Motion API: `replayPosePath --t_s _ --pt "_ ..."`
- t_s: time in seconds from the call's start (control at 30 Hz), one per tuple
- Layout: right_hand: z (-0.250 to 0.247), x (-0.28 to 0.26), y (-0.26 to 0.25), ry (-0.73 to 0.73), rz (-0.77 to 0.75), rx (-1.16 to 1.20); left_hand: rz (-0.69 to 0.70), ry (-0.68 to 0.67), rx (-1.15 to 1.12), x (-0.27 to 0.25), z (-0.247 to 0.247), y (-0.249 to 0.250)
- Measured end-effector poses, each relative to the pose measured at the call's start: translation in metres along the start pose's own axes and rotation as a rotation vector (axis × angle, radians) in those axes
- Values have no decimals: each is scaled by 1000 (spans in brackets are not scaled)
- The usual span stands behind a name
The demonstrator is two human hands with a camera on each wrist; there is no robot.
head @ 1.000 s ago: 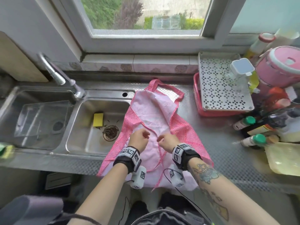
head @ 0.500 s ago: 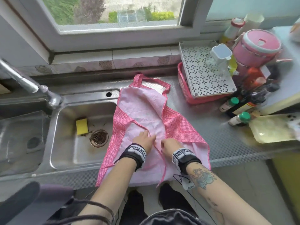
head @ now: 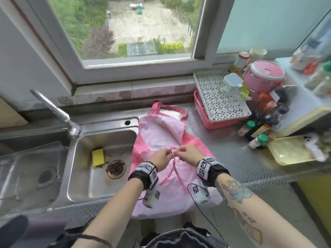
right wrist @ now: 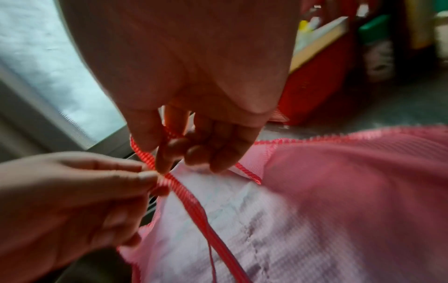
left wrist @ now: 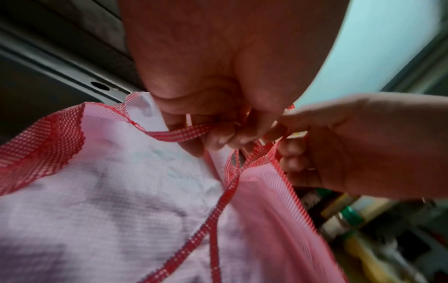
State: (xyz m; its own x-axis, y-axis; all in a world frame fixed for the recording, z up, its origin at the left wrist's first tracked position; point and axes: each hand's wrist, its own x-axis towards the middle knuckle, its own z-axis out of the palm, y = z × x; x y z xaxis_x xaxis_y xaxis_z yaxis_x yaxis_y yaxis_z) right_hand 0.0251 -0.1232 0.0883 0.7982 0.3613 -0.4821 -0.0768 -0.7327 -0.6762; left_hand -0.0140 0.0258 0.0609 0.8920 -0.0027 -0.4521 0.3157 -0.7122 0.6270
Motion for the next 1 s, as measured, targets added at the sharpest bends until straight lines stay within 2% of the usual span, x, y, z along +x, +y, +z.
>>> replayPosePath --t_s 0.13,0.27,0.37,0.5,0.57,0.67,0.8,0.93,1.0 --pt "5 -10 -10 -64 -130 -143 -92 114 -135 3 -15 -4" --pt "0 -17 -10 -101 -170 -148 -166 162 -95 -1 -27 -8" --pt "-8 -22 -10 -207 -172 -158 -205 234 -97 -3 -34 -10" --pt "-16 -27 -16 -372 -177 -163 -134 269 -197 -6 -41 0" --pt "-17 -25 -19 -416 -179 -114 -63 211 -281 -11 -42 11" --pt "-16 -17 -18 -316 -172 140 12 7 -232 -19 -38 19" --pt "-13 -9 -17 -138 -115 562 -1 -91 -365 -23 -36 17" --pt "-8 -8 -22 11 -129 545 5 -151 -559 -26 -40 14" --pt "-7 -8 -25 17 -148 484 31 -121 -553 -27 -43 13"
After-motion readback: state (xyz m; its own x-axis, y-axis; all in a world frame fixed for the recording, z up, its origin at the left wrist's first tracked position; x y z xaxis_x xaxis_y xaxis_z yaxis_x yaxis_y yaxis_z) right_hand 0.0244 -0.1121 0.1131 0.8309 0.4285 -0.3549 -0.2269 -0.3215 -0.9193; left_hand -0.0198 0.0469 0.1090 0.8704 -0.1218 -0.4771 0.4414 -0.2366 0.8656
